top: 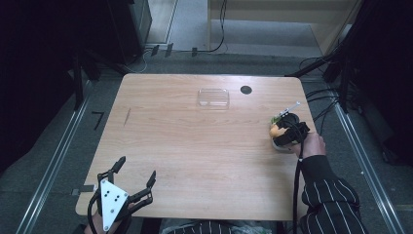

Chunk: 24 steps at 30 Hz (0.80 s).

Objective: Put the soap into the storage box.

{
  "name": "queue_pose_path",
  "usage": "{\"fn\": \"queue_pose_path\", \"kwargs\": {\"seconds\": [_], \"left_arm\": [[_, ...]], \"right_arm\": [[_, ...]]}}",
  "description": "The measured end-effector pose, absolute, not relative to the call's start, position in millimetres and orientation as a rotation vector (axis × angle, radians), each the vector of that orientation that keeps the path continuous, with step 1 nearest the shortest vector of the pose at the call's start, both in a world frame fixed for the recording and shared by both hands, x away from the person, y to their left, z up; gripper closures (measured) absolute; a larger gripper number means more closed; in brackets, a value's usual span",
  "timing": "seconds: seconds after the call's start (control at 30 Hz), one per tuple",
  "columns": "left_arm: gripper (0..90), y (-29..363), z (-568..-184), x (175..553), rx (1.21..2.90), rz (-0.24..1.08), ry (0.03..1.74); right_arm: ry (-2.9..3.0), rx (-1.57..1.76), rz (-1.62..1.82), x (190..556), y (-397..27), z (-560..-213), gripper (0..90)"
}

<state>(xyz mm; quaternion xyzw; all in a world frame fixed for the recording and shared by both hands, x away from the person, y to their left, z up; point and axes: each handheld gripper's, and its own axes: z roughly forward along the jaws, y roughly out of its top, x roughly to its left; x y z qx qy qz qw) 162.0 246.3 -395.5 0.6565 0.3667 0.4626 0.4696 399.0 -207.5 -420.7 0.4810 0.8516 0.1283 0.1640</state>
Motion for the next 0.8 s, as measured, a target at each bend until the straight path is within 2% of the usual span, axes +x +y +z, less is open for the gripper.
{"fn": "queue_pose_path", "kwargs": {"seconds": [0.8], "left_arm": [[13.0, 246.0, -395.7, 162.2, 1.612, 1.133, 0.899]], "right_arm": [[2.389, 1.448, 0.313, 424.4, -232.5, -430.5, 40.2]]}}
